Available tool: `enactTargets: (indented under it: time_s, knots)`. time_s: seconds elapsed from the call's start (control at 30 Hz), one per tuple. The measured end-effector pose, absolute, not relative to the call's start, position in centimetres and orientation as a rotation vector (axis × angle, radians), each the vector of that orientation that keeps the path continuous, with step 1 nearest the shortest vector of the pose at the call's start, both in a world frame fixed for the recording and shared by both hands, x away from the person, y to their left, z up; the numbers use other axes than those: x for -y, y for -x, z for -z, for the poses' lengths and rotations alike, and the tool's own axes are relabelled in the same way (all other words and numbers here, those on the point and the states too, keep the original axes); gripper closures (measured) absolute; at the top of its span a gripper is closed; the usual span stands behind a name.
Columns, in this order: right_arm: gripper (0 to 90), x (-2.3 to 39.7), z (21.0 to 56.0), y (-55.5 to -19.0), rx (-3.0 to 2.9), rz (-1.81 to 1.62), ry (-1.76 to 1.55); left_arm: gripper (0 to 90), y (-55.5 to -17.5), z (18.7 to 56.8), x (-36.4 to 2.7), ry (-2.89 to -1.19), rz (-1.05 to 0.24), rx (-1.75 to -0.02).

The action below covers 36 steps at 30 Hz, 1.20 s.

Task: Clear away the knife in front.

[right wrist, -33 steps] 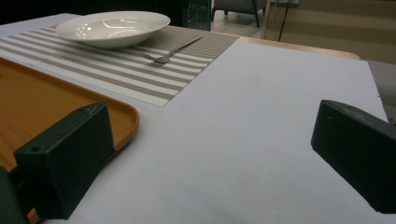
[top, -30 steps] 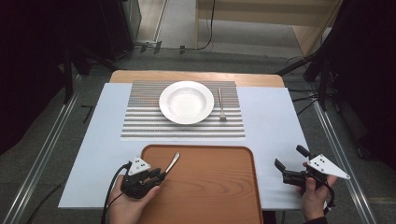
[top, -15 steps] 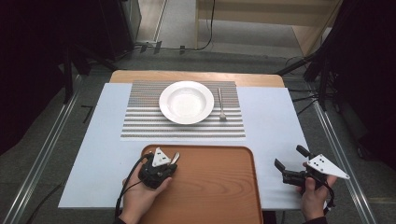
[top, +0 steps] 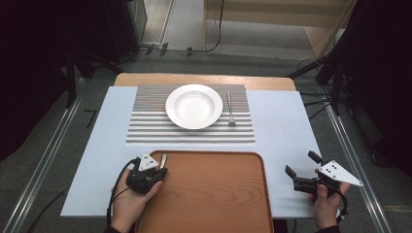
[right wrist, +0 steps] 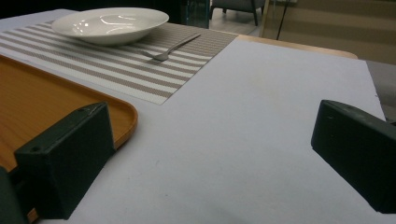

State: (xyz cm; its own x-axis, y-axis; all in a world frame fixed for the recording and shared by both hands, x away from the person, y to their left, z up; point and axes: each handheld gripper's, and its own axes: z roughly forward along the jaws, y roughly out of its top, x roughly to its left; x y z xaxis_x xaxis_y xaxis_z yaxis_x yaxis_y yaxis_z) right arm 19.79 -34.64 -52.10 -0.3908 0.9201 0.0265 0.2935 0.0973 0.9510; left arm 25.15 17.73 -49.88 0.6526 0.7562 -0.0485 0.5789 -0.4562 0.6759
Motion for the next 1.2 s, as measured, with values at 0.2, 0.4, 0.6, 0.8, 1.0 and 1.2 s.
enactTargets:
  time_s: [0.2, 0.4, 0.6, 0.8, 1.0, 1.2]
  knots:
    - [0.0, 34.6, 52.1, -19.8, -1.763, -1.305, -1.195, 89.6, -24.9, 50.0, -18.9, -2.183, -0.348, -1.019]
    - [0.0, 34.7, 52.1, -19.8, -1.758, -1.299, -1.199, 87.8, -24.8, 50.1, -19.5, -2.161, -0.339, -0.975]
    - [0.0, 34.7, 52.1, -19.8, -1.755, -1.304, -1.216, 63.3, -24.6, 49.6, -20.7, -2.063, -0.341, -0.958]
    - [0.0, 34.7, 52.0, -19.8, -1.764, -1.287, -1.213, 48.0, -24.6, 49.1, -22.8, -1.962, -0.331, -0.951]
    - [0.0, 34.6, 51.9, -19.8, -1.776, -1.271, -1.213, 30.6, -24.7, 48.6, -24.9, -1.860, -0.348, -0.983]
    - [0.0, 34.4, 51.7, -19.8, -1.788, -1.249, -1.217, 10.0, -24.7, 48.3, -26.5, -1.781, -0.375, -1.005]
